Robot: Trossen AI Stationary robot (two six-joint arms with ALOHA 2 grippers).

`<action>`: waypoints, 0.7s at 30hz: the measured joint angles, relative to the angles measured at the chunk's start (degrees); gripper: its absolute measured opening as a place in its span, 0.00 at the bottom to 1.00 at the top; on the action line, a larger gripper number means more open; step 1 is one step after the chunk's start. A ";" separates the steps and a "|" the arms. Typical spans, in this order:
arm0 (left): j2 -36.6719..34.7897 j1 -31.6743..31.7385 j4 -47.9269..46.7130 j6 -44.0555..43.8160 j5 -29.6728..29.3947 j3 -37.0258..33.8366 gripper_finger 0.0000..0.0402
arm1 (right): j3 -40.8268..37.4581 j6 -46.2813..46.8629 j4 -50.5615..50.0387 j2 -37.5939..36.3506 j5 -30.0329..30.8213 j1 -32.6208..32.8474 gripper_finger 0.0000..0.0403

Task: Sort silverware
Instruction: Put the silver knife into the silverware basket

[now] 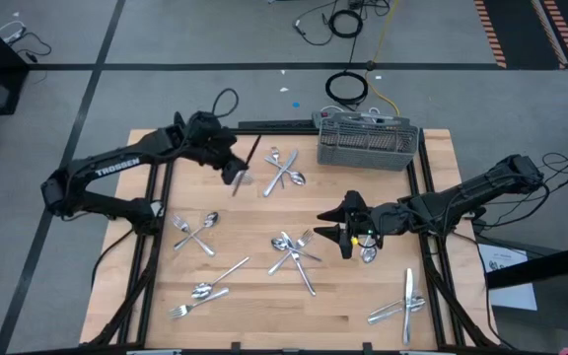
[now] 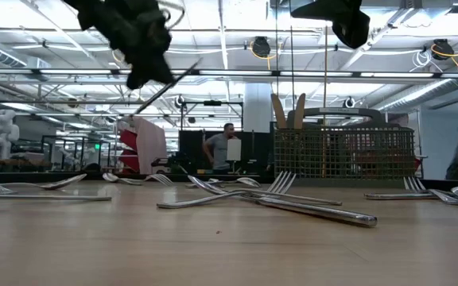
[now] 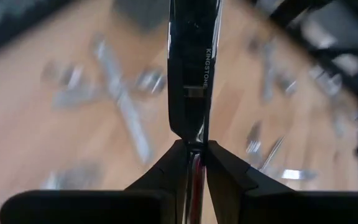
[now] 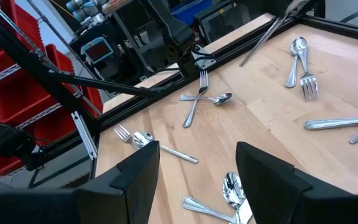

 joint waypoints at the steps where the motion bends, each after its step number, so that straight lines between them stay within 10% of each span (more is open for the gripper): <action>1: -0.18 -0.77 3.12 -0.04 -0.01 0.00 0.15 | 0.00 0.37 0.06 0.00 0.00 0.01 0.50; 21: 15.37 -6.54 60.53 1.74 -5.56 1.18 0.15 | 0.00 3.44 -12.49 -10.11 9.46 0.21 0.50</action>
